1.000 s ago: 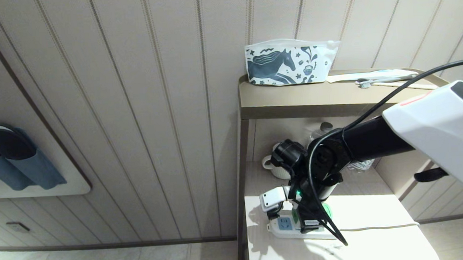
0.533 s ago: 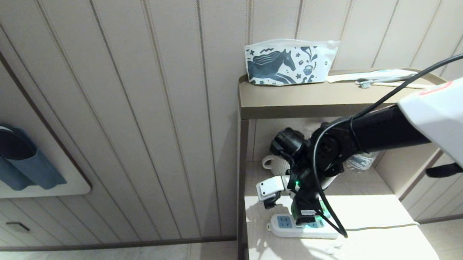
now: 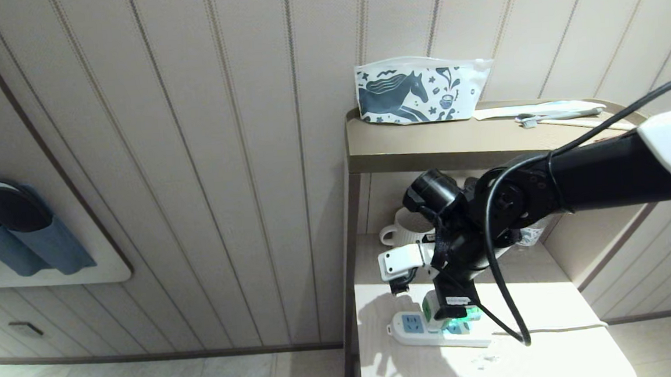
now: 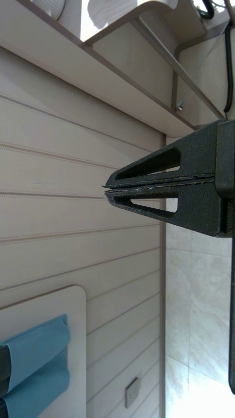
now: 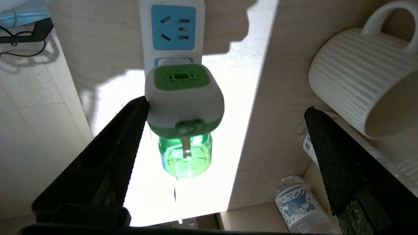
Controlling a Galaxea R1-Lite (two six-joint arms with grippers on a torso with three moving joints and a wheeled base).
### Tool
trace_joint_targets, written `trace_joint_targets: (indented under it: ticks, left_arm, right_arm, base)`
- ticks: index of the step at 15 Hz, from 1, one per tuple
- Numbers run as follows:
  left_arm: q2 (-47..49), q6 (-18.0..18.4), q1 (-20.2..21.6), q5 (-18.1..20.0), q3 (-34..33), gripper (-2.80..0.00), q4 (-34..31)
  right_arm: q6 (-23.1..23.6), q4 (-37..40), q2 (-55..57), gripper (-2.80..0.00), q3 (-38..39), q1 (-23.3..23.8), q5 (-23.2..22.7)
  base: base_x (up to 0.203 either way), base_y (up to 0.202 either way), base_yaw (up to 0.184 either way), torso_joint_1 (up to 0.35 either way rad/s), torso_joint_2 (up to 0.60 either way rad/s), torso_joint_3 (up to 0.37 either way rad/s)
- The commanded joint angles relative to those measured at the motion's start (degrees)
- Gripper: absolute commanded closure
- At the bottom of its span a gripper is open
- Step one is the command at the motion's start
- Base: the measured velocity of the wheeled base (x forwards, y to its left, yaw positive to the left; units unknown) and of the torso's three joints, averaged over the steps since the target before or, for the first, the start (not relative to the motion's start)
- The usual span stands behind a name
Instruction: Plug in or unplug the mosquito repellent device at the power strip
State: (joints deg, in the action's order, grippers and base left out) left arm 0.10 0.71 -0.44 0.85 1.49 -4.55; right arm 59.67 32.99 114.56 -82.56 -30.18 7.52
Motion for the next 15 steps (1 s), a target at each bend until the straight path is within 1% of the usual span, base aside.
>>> trace_joint_targets:
  ticks: [1,6,10,11,13,14,15]
  left_arm:
    - [0.07,0.00,0.00,0.03,0.01,0.00,-0.02]
    - [0.01,0.00,0.00,0.03,0.01,0.00,-0.06]
    - [0.02,0.00,0.00,0.03,0.01,0.00,-0.06]
    - [0.07,0.00,0.00,0.03,0.01,0.00,-0.02]
    - [0.03,0.00,0.00,0.03,0.01,0.00,-0.06]
    - [0.02,0.00,0.00,0.03,0.01,0.00,-0.06]
    - [0.07,0.00,0.00,0.03,0.01,0.00,-0.08]
  right_arm:
    - [0.25,0.13,-2.51,-2.80,0.80,-0.05,0.04]
    - [-0.04,0.14,-9.41,-2.80,2.55,-0.18,-0.05]
    - [-1.00,0.04,-17.66,-2.80,8.69,-0.81,-0.05]
    - [-1.21,0.02,-19.94,0.00,10.39,-0.82,-0.05]
    - [-1.86,0.03,-24.97,0.00,13.83,-0.75,-0.07]
    - [-2.83,0.02,-27.35,0.00,15.35,-0.62,-0.11]
    - [-4.88,-0.01,-29.48,0.00,16.73,-0.49,-0.13]
  base:
    - [0.000,0.000,0.000,0.000,0.00,0.000]
    - [0.000,0.000,0.000,0.000,0.00,0.000]
    - [0.000,0.000,0.000,0.000,0.00,0.000]
    - [0.000,0.000,0.000,0.000,0.00,0.000]
    - [0.000,0.000,0.000,0.000,0.00,0.000]
    - [0.000,0.000,0.000,0.000,0.00,0.000]
    - [0.000,0.000,0.000,0.000,0.00,0.000]
